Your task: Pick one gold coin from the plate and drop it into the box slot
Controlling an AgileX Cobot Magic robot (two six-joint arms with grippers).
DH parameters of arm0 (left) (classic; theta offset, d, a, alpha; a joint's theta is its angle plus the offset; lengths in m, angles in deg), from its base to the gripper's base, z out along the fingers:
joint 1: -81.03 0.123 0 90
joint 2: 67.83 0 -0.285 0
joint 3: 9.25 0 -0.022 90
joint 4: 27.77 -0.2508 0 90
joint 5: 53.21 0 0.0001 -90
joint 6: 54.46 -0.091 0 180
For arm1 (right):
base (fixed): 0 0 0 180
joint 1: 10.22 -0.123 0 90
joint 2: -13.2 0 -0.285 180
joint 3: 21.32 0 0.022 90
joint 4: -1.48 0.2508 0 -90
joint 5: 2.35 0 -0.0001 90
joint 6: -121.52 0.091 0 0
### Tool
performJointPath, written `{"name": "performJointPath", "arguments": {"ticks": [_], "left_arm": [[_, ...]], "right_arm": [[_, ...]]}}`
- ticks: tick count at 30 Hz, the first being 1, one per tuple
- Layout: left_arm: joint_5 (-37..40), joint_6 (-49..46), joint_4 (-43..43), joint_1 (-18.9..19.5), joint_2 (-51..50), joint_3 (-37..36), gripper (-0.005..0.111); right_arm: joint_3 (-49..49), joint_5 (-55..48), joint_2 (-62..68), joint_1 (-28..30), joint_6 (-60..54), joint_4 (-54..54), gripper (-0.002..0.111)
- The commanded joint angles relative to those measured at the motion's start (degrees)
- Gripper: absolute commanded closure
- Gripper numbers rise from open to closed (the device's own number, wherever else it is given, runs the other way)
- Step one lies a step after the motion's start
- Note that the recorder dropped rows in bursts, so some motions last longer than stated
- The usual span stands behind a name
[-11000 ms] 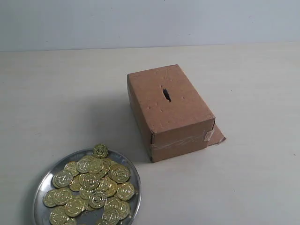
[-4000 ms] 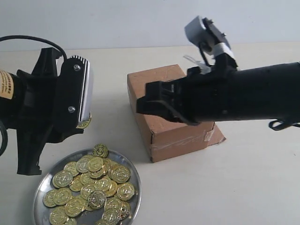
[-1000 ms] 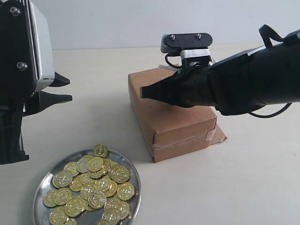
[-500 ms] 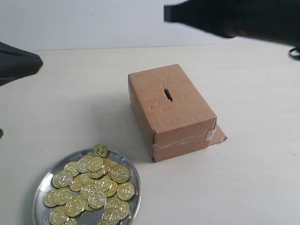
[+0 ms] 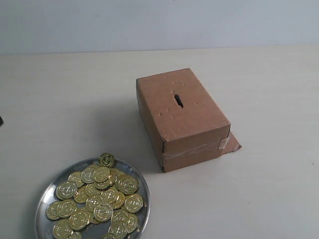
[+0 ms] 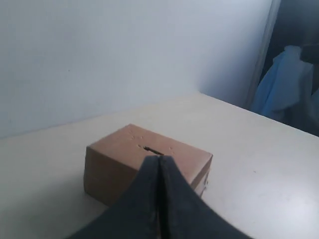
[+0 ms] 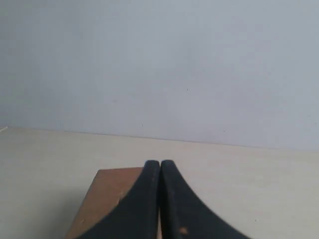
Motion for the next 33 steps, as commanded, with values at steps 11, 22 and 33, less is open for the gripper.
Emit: {"name": "performJointPath", "arguments": {"ticks": [11, 22, 33], "left_arm": [[-6.06, 3.84, -0.1, -0.35, 0.75, -10.09, 0.107], [2.31, 5.94, -0.1, -0.35, 0.75, -10.09, 0.107], [2.31, 5.81, -0.1, -0.35, 0.75, -10.09, 0.107]], "right_arm": [[-20.53, -8.92, -23.44, 0.01, 1.15, -3.3, 0.108], [-20.53, -8.79, -24.5, 0.01, 3.73, 0.69, 0.108], [-20.53, -7.79, -24.63, 0.35, 1.61, -0.34, 0.108]]}}
